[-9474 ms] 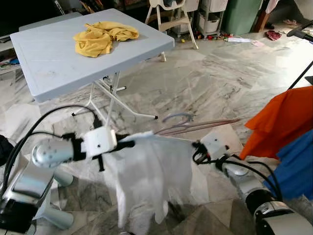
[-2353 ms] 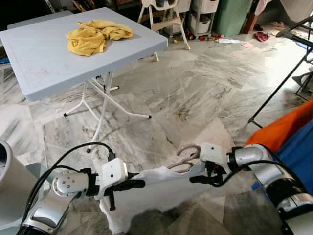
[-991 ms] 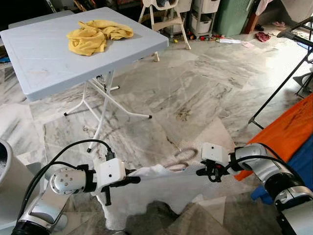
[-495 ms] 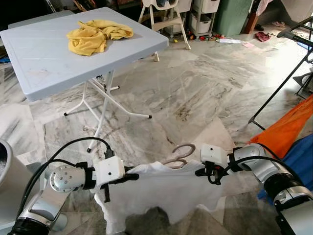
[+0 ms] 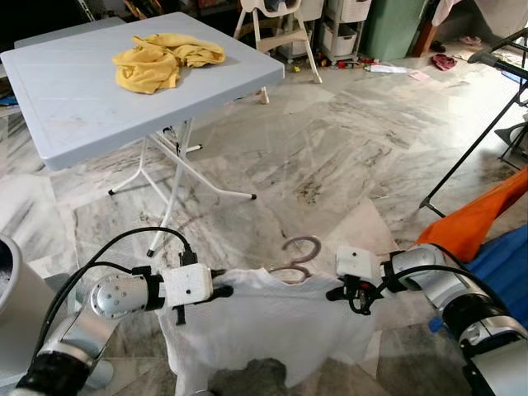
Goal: Hang hanger
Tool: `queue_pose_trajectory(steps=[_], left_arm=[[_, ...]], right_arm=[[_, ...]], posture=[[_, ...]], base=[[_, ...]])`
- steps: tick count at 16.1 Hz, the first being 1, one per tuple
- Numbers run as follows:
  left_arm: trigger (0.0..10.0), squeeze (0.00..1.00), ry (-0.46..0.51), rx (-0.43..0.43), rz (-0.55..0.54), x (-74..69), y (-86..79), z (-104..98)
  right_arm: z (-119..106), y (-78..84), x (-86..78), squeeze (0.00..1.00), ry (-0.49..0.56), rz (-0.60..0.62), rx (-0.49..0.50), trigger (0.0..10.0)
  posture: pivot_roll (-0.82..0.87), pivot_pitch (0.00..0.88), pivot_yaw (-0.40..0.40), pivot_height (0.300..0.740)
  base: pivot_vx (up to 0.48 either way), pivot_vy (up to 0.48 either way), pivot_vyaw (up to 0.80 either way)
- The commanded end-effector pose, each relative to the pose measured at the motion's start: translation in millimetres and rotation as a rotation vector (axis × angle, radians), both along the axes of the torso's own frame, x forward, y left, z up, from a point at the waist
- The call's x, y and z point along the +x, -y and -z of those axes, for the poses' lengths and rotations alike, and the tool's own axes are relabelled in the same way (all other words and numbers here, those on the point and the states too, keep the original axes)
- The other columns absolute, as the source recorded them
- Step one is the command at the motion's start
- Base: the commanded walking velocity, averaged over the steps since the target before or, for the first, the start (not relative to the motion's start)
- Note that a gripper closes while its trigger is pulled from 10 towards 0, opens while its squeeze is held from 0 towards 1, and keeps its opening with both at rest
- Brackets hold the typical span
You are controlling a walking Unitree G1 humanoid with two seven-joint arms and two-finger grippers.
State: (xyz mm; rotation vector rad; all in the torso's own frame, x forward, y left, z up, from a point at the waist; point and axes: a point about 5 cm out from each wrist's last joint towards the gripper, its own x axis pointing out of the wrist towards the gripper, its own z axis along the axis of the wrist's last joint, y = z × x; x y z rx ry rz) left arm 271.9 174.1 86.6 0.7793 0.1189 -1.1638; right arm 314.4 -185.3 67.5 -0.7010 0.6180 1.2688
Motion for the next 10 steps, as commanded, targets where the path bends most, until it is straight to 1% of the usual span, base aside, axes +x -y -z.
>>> queue_pose_trajectory(steps=[1,3,5,7,10], left_arm=[[10.0,1.00,0.030,0.016,-0.002,2.5,-1.6,1.0],[10.0,1.00,0.098,0.061,-0.053,11.8,-12.3,0.7],[10.0,1.00,0.092,0.104,-0.111,16.7,-27.5,2.3],[10.0,1.00,0.105,0.110,-0.163,20.2,-39.6,0.4],[10.0,1.00,0.152,0.114,-0.198,23.6,-47.8,-1.8]], right_arm=[[-5.8,-0.9,3.0,0.00,0.028,0.027,0.068,0.0],[-4.3,-0.1,1.7,0.00,0.029,0.034,0.076,0.0],[-2.4,0.2,0.3,0.00,0.034,0.040,0.082,0.0],[-0.7,-0.2,0.0,0.00,0.051,0.057,0.088,0.0],[3.2,-2.8,-0.9,0.00,0.072,0.076,0.092,0.0]], posture=[[-0.06,0.075,0.018,0.740],[-0.07,0.071,0.019,0.740],[-0.07,0.066,0.019,0.740],[-0.06,0.063,0.017,0.740],[-0.06,0.060,0.016,0.740]], base=[[0.000,0.000,0.00],[0.000,0.000,0.00],[0.000,0.000,0.00],[0.000,0.000,0.00],[0.000,0.000,0.00]])
